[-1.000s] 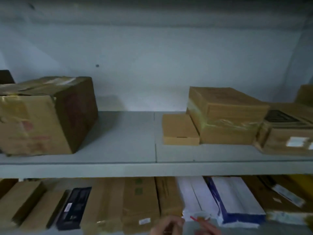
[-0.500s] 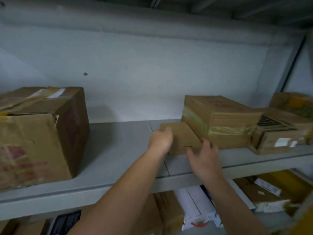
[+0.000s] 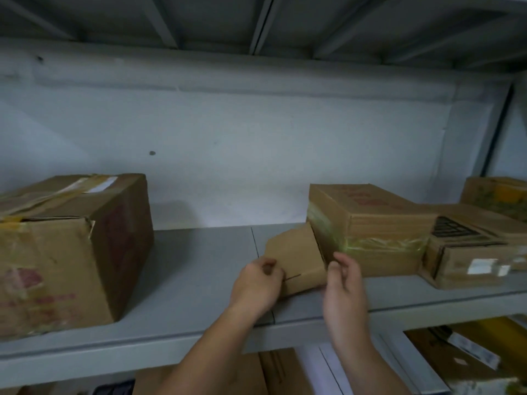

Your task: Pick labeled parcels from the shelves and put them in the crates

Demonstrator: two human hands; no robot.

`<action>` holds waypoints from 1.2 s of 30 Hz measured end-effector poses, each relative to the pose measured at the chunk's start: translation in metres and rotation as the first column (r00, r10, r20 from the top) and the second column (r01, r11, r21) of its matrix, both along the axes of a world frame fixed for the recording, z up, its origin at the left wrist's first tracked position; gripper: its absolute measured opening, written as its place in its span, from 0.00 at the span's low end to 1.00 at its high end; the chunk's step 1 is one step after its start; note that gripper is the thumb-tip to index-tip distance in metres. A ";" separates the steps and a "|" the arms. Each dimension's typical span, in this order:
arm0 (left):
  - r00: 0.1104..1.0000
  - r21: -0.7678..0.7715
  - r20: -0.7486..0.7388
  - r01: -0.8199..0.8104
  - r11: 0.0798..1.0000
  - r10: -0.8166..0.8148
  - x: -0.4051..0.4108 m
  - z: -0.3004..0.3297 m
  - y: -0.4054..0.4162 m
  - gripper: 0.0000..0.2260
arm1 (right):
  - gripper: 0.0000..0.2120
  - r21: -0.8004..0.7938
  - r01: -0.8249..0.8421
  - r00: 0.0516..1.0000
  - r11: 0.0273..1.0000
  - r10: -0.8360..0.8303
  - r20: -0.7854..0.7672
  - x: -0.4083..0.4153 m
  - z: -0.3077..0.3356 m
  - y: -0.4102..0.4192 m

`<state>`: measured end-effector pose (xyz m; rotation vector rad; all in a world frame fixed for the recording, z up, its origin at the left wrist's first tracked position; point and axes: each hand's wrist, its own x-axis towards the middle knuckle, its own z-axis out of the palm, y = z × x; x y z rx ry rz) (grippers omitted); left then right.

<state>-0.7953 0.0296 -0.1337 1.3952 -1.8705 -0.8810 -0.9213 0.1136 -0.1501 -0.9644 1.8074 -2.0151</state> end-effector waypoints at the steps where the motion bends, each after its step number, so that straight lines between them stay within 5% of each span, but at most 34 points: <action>1: 0.998 0.027 -0.058 -0.010 1.000 0.012 0.005 0.000 0.004 0.15 | 0.09 -0.073 -0.068 0.992 0.995 0.075 0.098 0.004 0.004 -0.003; 3: 0.951 0.158 -0.308 0.088 0.983 -0.035 0.013 0.004 0.012 0.17 | 0.14 -0.147 -0.196 0.965 0.969 0.218 0.147 0.016 0.007 -0.009; 5: 0.818 0.260 -0.573 0.241 0.935 -0.052 0.021 0.011 0.023 0.21 | 0.14 -0.090 -0.288 0.957 0.954 0.291 0.023 0.032 0.010 -0.013; 8: 0.692 0.255 -0.722 0.266 0.930 0.000 0.036 0.014 0.025 0.23 | 0.12 -0.021 -0.344 0.931 0.939 0.338 -0.135 0.045 0.013 -0.019; 11: 0.553 0.285 -0.833 0.380 0.880 0.031 0.061 0.014 0.017 0.36 | 0.29 -0.060 -0.459 0.887 0.887 0.453 -0.087 0.046 0.015 -0.022; 13: 0.500 0.231 -0.865 0.469 0.853 -0.041 0.075 0.012 0.014 0.41 | 0.42 -0.070 -0.504 0.864 0.861 0.501 -0.058 0.046 0.012 -0.028; 19: 0.463 0.156 -0.883 0.431 0.889 -0.070 0.090 -0.001 0.015 0.24 | 0.53 -0.198 -0.559 0.828 0.805 0.556 -0.076 0.043 0.005 -0.045; 27: 0.294 0.192 -0.952 0.354 0.915 0.086 0.093 -0.011 0.017 0.25 | 0.34 -0.177 -0.718 0.645 0.673 0.739 0.195 0.051 -0.008 -0.046; 36: 0.254 0.176 -0.964 0.400 0.900 0.075 0.093 -0.014 0.011 0.24 | 0.39 -0.172 -0.718 0.648 0.675 0.738 0.191 0.045 -0.014 -0.056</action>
